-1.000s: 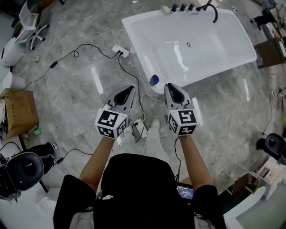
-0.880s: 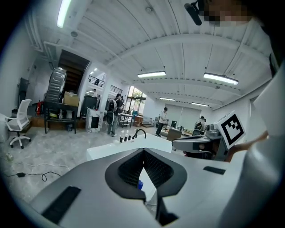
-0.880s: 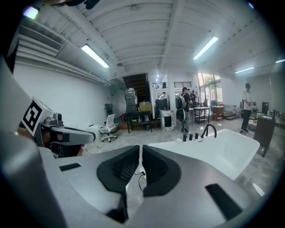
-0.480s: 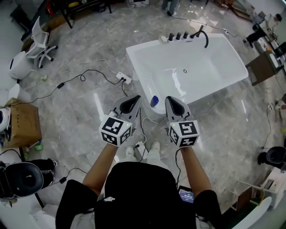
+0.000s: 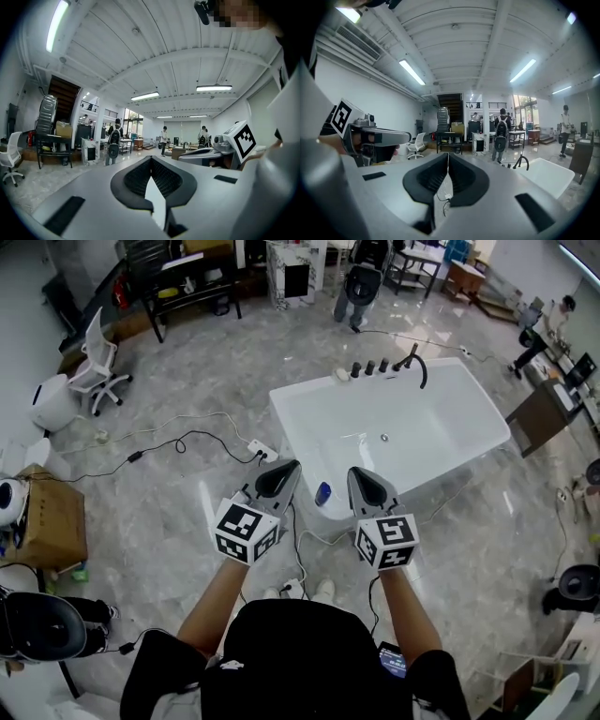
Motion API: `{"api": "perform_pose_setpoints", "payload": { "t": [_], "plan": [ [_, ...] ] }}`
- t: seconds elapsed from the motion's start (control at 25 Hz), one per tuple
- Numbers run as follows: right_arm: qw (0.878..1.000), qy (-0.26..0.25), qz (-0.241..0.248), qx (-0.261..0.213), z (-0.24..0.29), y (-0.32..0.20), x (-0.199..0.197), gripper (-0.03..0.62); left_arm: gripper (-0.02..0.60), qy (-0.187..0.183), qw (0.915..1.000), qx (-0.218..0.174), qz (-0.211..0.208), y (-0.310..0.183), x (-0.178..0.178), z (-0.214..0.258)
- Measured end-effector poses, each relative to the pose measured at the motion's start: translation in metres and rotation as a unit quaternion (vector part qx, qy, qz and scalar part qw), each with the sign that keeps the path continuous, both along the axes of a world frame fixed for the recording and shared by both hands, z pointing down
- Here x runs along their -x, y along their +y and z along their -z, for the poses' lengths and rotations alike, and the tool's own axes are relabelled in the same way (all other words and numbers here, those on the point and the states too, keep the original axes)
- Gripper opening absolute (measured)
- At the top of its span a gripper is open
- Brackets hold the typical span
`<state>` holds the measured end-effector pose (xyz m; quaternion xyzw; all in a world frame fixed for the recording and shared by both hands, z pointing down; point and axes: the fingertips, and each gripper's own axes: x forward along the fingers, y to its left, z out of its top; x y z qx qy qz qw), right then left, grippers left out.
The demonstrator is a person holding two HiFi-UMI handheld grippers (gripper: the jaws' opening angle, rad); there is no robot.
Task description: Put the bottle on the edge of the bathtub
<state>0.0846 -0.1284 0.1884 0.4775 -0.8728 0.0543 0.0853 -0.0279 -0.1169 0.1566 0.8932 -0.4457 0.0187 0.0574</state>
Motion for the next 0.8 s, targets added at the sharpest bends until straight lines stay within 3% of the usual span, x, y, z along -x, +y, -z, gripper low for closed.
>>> {"api": "perform_pose_setpoints", "payload": {
  "t": [0.32,0.8],
  "plan": [
    [0.999,-0.001,0.002,-0.034,0.031,0.001,0.006,0.026,0.014,-0.004,0.9995,-0.031,0.003,0.002,0.006,0.029],
    [0.999,-0.003,-0.008,-0.044,0.039,0.004,-0.002,0.025,0.014,-0.006,0.9987,-0.05,0.006,0.005,0.002,0.045]
  ]
}}
